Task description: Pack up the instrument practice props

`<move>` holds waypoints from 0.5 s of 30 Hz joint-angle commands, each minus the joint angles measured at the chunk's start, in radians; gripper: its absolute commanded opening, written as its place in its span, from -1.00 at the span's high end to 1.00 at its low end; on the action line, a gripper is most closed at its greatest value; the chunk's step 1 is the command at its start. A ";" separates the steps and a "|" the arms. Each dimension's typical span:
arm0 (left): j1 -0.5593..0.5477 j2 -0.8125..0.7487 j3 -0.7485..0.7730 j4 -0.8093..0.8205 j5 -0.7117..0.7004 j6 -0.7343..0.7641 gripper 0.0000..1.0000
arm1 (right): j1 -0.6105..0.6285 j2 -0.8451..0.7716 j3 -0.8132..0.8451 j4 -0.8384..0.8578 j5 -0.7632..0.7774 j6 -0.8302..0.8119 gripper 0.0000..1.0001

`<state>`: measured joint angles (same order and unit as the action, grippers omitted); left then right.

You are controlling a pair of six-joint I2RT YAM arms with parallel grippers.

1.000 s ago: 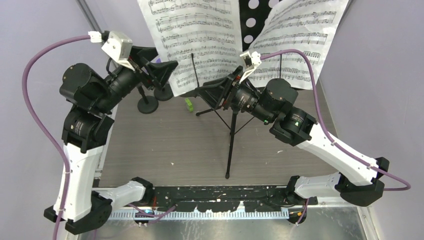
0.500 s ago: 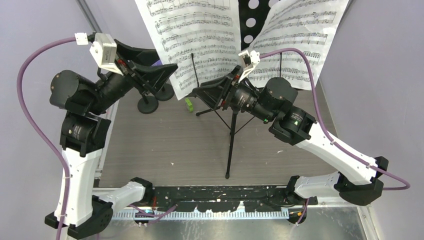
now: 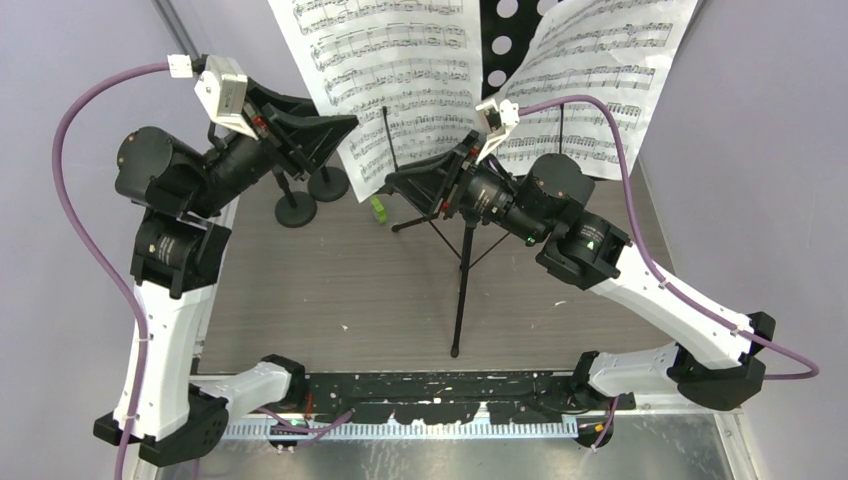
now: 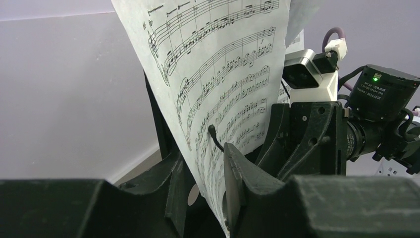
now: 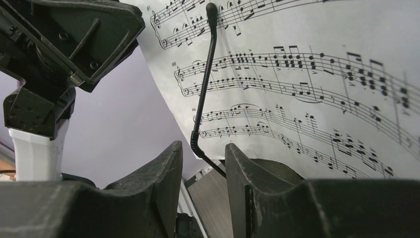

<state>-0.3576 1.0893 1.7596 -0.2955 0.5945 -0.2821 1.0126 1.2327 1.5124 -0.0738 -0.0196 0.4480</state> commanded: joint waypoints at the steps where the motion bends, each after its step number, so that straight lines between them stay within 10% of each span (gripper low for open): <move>1: 0.005 -0.010 0.022 0.046 -0.004 -0.002 0.38 | 0.003 -0.004 0.034 0.071 0.016 0.005 0.18; 15: 0.005 -0.006 0.035 0.035 0.002 -0.005 0.54 | 0.004 0.037 0.071 0.126 0.048 0.038 0.34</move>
<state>-0.3576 1.0889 1.7611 -0.2958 0.5945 -0.2817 1.0126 1.2625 1.5356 -0.0044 0.0185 0.4706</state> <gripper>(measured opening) 0.242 0.345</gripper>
